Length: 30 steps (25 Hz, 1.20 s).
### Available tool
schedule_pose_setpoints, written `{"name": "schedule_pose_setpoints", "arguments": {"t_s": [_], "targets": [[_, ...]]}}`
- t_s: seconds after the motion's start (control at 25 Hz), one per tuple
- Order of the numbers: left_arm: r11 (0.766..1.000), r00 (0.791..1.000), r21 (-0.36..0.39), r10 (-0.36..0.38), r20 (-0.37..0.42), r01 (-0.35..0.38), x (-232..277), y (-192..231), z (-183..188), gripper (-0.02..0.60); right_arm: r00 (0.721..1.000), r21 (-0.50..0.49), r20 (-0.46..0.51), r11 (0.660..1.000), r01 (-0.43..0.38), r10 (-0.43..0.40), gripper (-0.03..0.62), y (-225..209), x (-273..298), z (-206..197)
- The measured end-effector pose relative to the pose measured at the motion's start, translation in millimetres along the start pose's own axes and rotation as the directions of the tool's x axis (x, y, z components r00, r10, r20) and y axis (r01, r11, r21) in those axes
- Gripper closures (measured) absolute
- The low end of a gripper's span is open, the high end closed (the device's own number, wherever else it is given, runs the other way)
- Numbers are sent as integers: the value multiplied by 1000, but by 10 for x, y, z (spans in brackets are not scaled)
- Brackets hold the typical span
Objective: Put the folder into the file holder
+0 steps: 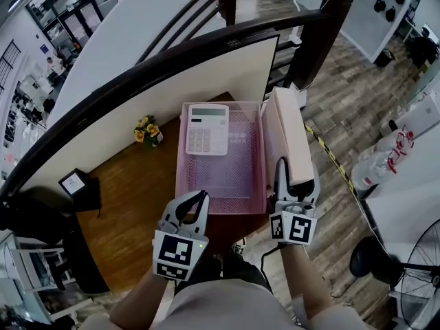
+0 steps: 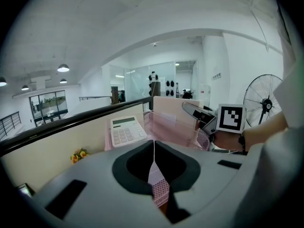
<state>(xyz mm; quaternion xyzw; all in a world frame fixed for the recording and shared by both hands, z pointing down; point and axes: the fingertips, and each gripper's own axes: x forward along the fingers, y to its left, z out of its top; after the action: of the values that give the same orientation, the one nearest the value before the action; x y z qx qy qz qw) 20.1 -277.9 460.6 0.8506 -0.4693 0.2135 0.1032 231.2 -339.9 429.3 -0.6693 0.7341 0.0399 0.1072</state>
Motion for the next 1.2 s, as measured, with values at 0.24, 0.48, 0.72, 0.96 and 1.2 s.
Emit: {"name": "schedule_pose_setpoints", "arguments": {"t_s": [0.24,0.48,0.72,0.96,1.2], "targets": [[1000,1000,-6,-8,-1,8,77,1,0,571,993,-16,-113,1000,-20,18,307,-36,-58,-378],[1000,1000,-4,-17,-5,17,109,-2,-9,571,984,-52,-167,996,-79,69,289,57,-36,-488],[1000,1000,0,-25,3,25,79,-36,27,571,955,-38,-285,994,-99,85,233,58,-72,-572],[1000,1000,6,-25,13,25,-1,-27,43,571,952,-61,-286,989,-132,110,192,135,-101,-279],[1000,998,24,-20,52,19,-142,3,203,571,927,-64,-349,984,-167,135,224,293,-74,109]]}}
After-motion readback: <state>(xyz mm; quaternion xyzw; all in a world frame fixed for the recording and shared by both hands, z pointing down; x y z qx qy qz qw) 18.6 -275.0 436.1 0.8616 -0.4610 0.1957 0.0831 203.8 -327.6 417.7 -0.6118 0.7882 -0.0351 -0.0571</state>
